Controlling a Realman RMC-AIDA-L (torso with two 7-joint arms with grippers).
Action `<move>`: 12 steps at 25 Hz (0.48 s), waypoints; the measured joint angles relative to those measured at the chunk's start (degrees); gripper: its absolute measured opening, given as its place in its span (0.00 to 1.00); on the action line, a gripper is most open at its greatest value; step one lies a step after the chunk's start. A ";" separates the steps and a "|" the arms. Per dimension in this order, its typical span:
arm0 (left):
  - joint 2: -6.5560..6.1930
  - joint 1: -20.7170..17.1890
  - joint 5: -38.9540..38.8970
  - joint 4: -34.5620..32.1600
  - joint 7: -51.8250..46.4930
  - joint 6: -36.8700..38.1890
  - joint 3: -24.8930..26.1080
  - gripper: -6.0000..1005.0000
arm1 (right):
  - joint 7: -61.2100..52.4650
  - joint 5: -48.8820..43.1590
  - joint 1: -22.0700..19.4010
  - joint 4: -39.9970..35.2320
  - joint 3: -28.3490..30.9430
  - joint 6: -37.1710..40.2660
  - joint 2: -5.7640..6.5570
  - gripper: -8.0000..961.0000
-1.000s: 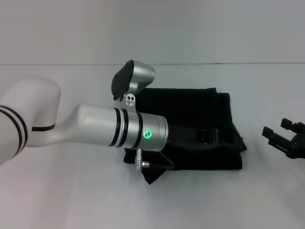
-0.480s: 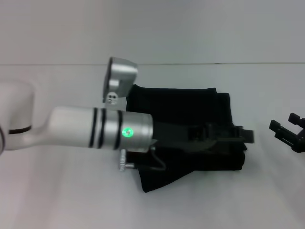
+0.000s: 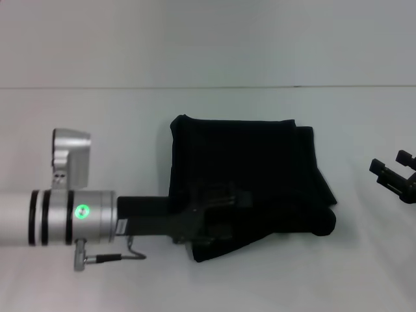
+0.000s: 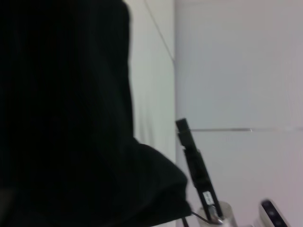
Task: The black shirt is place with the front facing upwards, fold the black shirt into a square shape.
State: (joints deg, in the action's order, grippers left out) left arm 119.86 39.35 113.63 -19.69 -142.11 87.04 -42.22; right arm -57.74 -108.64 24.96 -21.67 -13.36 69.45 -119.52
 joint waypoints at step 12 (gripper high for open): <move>-3.13 -2.39 0.72 0.39 -1.07 -7.91 -1.24 0.92 | 0.00 0.19 0.30 0.23 0.00 -0.11 0.00 0.75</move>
State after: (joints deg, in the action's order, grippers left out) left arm 116.73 36.97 114.35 -19.30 -143.18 79.13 -43.46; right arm -57.74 -108.45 25.26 -21.44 -13.36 69.34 -119.52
